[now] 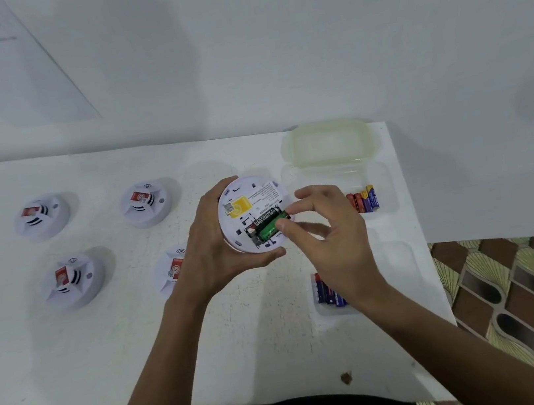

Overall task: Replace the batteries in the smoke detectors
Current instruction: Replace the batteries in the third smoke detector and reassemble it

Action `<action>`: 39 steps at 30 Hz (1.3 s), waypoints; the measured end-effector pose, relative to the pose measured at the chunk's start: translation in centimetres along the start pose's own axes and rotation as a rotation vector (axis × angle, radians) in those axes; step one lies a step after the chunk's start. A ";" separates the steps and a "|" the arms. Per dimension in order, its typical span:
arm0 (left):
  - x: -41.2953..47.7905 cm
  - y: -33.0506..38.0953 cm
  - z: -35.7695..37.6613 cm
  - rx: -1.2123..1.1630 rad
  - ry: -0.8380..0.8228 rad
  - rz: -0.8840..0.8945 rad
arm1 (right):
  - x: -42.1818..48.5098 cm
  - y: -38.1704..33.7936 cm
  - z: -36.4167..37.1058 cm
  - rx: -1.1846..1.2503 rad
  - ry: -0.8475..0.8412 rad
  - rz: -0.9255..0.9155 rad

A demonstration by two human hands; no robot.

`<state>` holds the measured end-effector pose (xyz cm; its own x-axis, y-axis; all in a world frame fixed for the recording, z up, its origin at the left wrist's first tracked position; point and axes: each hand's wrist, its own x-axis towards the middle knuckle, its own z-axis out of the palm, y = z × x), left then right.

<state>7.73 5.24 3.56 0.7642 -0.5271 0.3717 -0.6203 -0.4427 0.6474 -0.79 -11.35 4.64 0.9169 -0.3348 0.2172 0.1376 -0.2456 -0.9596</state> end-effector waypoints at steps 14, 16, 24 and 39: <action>0.5 0.7 -0.4 0.011 0.104 0.034 | -0.2 0.3 0.7 -0.163 0.032 -0.266; 0.5 0.8 -0.5 -0.008 0.097 0.026 | 0.2 0.4 0.5 -0.176 0.028 -0.303; -0.7 0.2 -1.1 -0.090 0.081 -0.053 | 0.1 0.8 0.7 -0.312 0.044 -0.490; -3.8 -3.9 -5.9 -0.068 0.081 -0.134 | 5.2 2.3 3.9 -0.565 -0.285 -0.076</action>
<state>8.31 13.22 3.53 0.8527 -0.4055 0.3293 -0.5005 -0.4536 0.7374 5.76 -10.05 2.87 0.9868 -0.0616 0.1497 0.0584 -0.7271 -0.6841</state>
